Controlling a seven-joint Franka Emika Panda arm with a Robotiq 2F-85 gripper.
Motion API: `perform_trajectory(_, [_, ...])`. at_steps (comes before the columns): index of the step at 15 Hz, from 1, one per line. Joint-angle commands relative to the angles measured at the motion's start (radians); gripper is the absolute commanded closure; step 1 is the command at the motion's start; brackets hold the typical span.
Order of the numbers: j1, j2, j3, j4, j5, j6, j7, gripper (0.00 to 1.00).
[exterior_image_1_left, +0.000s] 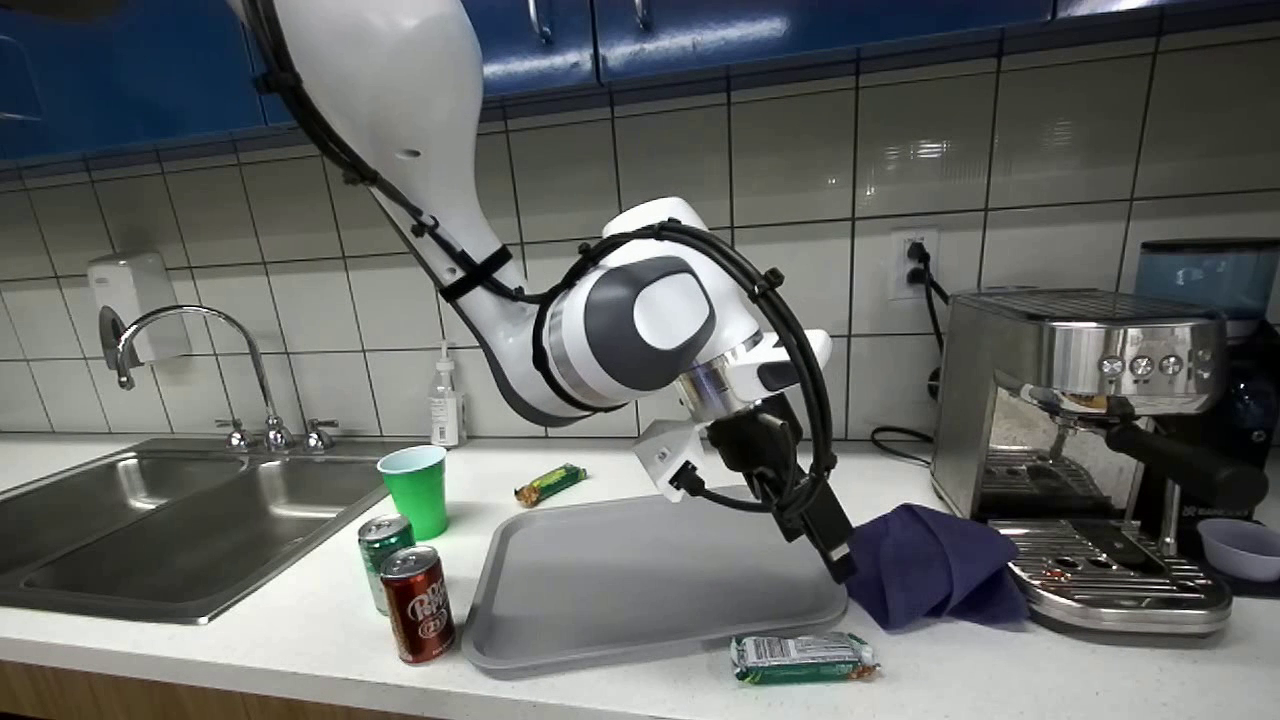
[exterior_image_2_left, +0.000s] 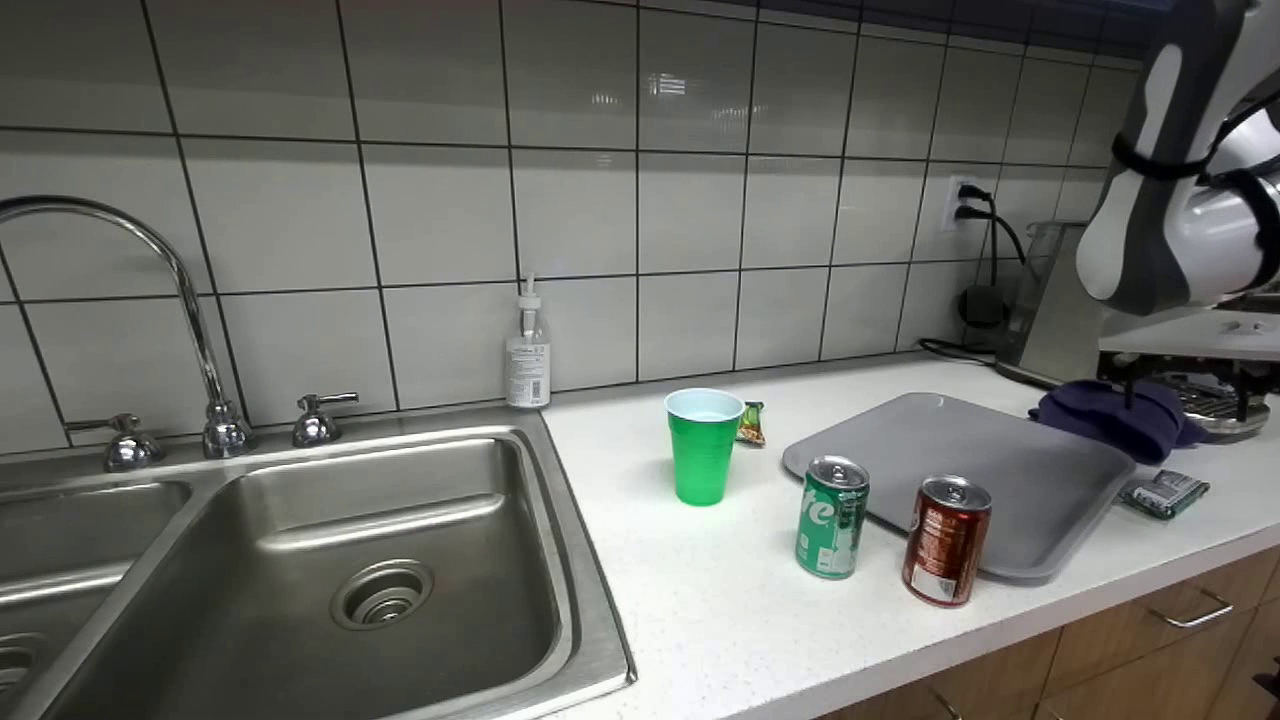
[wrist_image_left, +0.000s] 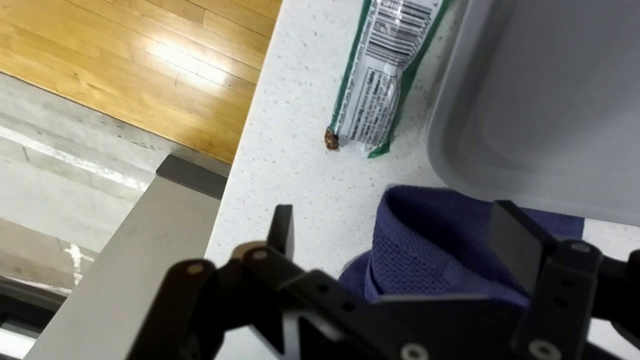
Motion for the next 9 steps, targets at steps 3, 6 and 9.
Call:
perform_trajectory(3, [-0.003, -0.009, -0.002, -0.051, -0.005, 0.01, -0.021, 0.0])
perform_trajectory(6, [-0.018, 0.014, 0.013, -0.051, 0.003, 0.008, -0.022, 0.0])
perform_trajectory(9, [-0.032, 0.034, 0.026, -0.045, 0.011, 0.01, -0.02, 0.0])
